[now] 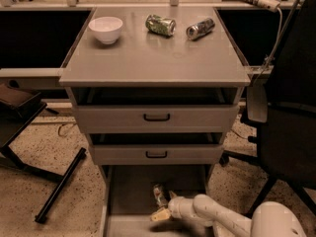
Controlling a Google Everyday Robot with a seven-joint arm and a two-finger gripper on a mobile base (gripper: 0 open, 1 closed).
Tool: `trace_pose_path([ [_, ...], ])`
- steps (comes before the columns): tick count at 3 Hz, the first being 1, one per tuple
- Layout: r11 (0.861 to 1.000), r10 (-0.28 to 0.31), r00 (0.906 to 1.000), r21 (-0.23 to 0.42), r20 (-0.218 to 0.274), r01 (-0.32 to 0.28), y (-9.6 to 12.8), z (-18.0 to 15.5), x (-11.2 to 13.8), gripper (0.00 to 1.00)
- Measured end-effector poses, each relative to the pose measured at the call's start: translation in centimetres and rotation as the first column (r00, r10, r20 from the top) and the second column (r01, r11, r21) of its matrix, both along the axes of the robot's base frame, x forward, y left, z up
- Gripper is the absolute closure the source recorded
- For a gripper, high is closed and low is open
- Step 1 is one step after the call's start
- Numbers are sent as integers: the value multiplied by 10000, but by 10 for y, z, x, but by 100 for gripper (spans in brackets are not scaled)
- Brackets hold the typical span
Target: Pick 7up can from bottom drawer and place on counter
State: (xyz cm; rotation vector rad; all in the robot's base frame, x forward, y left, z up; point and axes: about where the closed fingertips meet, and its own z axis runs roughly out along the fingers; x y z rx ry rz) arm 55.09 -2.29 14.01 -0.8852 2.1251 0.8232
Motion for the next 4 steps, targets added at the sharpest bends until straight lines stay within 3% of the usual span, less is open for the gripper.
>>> trace_pose_path([
  [1,10000,1,10000,1,0,-1,0,0,0,14],
  [4,10000,2,10000,1,-1,-2,0,0,0,84],
])
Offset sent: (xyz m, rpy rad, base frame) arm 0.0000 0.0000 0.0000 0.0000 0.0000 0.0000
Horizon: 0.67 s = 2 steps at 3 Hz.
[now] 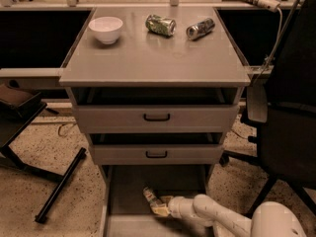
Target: Pick 7up can from bottom drawer and place on counter
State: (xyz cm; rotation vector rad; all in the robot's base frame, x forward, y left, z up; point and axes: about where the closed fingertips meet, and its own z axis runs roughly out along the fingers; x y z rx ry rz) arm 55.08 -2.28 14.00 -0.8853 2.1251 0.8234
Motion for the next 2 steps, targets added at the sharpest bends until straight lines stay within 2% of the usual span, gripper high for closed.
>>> trace_pose_path([
  [1,10000,1,10000,1,0,-1,0,0,0,100],
  [2,9998,98,9999,149,-76,-97,-8,9,-1,100],
])
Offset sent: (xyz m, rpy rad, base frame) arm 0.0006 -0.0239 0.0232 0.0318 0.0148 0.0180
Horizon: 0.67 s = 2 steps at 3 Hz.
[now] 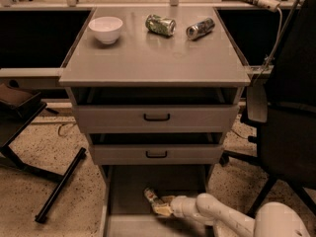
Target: Pick 7up can from bottom drawer and place on counter
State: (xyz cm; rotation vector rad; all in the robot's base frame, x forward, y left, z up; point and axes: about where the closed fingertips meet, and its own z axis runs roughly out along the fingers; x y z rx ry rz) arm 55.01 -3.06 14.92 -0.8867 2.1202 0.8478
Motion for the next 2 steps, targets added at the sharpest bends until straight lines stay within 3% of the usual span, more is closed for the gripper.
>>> trace_pose_path([
  [1,9994,-244,9997,236,-59,246,-43,35,12,100],
  [2,9979,-498,9984,425,282,486,-92,94,26,100],
])
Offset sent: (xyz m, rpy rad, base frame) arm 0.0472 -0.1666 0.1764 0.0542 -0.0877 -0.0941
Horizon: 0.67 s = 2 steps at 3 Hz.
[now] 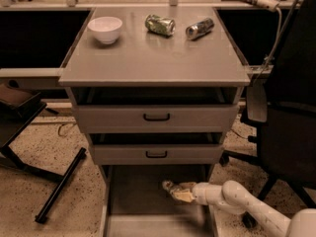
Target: Pick 7up can from bottom drawer and place on counter
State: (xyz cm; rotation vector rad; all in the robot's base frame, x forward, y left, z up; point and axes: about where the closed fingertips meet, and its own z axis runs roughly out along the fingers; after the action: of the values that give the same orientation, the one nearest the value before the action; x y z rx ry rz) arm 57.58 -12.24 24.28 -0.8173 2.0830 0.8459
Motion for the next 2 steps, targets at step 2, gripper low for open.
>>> trace_pose_path([
  [2,9998,147,9998,117,148,-149,-32,53,7,100],
])
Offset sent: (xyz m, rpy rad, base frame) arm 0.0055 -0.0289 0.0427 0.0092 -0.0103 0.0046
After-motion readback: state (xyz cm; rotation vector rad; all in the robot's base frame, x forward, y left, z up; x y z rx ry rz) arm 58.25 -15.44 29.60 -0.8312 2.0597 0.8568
